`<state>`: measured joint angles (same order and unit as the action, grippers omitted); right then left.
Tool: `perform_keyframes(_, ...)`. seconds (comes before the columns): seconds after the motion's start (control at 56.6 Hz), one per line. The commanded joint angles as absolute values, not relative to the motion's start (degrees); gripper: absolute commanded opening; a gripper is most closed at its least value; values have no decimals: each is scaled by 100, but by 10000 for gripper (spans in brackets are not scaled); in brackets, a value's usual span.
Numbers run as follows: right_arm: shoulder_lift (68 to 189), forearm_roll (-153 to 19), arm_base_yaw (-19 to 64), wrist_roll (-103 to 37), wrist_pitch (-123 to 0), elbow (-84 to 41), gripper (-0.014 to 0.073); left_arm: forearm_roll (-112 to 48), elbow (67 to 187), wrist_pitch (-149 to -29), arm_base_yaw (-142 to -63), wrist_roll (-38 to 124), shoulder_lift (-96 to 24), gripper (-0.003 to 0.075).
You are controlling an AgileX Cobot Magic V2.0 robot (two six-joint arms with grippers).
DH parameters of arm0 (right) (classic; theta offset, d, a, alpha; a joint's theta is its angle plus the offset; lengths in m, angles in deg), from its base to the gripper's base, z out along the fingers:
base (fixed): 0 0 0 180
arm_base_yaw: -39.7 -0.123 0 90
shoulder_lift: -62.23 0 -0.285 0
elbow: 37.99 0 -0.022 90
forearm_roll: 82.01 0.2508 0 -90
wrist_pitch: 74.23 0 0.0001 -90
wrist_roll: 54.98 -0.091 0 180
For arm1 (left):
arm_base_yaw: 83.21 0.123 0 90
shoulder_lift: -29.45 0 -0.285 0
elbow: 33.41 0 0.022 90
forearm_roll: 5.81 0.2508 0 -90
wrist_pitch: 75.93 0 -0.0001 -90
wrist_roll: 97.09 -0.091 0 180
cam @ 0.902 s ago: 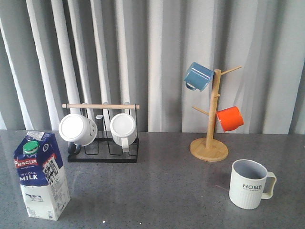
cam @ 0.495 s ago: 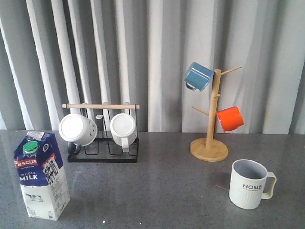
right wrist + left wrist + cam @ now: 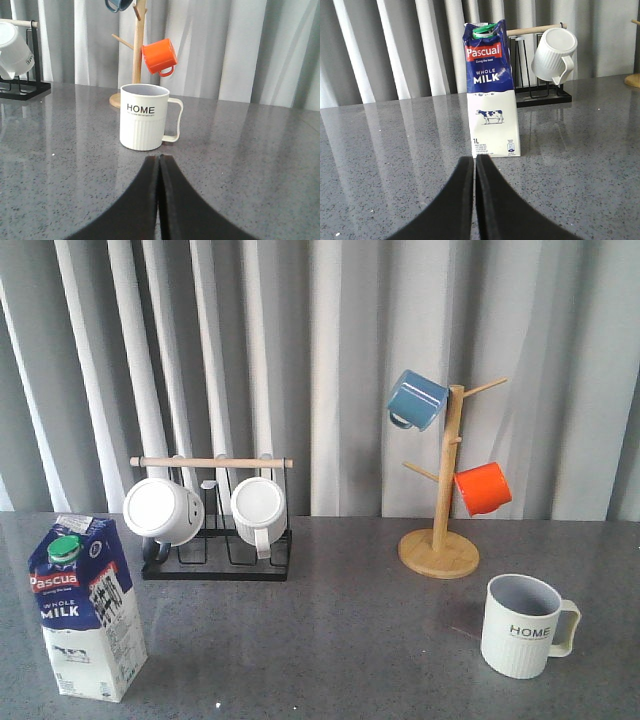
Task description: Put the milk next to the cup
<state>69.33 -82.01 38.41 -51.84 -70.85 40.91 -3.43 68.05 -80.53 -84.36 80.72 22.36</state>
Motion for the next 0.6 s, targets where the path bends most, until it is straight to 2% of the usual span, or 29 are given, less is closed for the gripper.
perform_keyframes(0.0,6858,-8392,3872,-5027,-8394,4126,-8,-115,6979,-7009,-8447,7976,2303,-6)
perform_keyframes(0.106,6874,-8397,3866,-5167,-10290,4062,-8,-78,6987,-5454,-8447,7966,2303,-6)
perform_keyframes(0.177,6969,-8385,3866,-5082,-10398,3741,-8,-357,7162,-4907,-8447,8022,2267,-6)
perform_keyframes(0.301,7947,-8115,3872,-4624,-9667,2914,-8,-1751,7903,-5389,-8447,7676,1608,-6)
perform_keyframes(0.407,9572,-7837,3872,-4082,-9160,2113,-8,-2745,8590,-5643,-8447,6527,341,-6)
perform_keyframes(0.583,11138,-7033,3866,-4357,-8533,1080,-8,-3663,9816,-6699,-8447,6289,-1417,-6)
